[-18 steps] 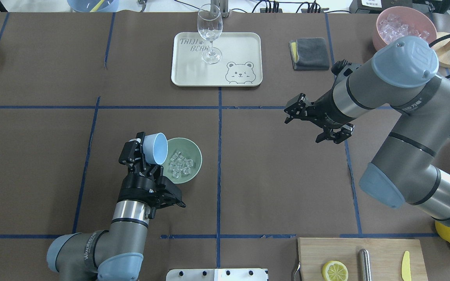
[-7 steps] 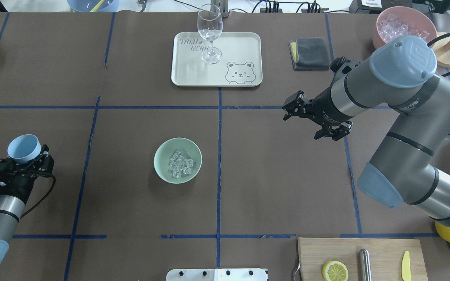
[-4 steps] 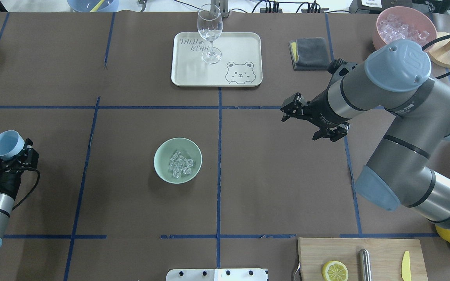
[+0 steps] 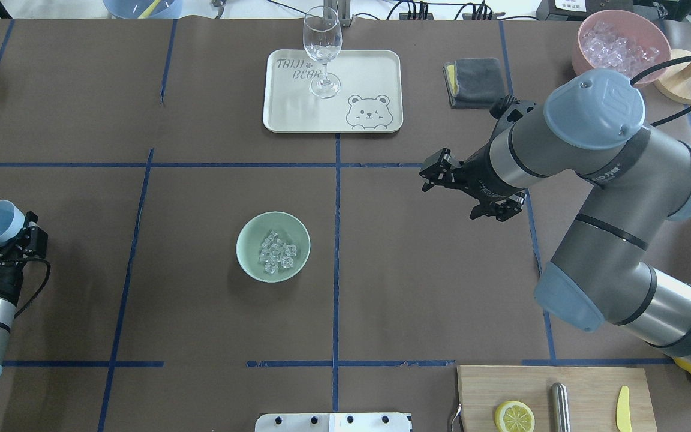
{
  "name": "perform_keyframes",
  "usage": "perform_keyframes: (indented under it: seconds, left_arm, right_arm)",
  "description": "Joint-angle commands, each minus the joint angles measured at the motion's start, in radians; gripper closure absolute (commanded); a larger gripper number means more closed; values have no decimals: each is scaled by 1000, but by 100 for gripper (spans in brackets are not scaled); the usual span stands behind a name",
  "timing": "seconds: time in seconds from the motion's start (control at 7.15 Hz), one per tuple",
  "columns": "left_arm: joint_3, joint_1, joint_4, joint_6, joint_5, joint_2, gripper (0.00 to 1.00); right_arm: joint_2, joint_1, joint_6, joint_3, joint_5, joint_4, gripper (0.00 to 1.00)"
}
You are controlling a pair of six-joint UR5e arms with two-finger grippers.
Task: Pour ice into bowl
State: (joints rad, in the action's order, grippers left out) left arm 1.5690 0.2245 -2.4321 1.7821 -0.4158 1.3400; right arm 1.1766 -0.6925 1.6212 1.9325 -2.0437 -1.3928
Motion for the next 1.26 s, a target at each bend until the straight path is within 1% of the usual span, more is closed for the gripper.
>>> perform_keyframes:
  seconds: [0.0, 0.14, 0.28, 0.42, 0.56, 0.7, 1.12]
  left_arm:
    - [-32, -2, -1, 5, 3, 11, 100]
    - [-41, -5, -1, 17, 9, 14, 100]
    - [-41, -4, 1, 19, 9, 15, 96]
    - [-34, -4, 1, 19, 9, 15, 76]
    - [-37, -4, 1, 17, 11, 15, 30]
    - [-34, -2, 2, 11, 11, 13, 0]
    - [-18, -1, 2, -23, 3, 7, 0]
  right_arm:
    - [-3, 8, 0, 2, 7, 0, 0]
    - [-3, 8, -1, 2, 7, 0, 0]
    - [-3, 8, 0, 3, 7, 0, 0]
    - [-3, 10, 0, 3, 7, 0, 0]
    - [-3, 11, 2, 5, 5, 0, 0]
    - [-3, 10, 2, 6, 5, 1, 0]
    - [-3, 8, 6, 10, 4, 5, 0]
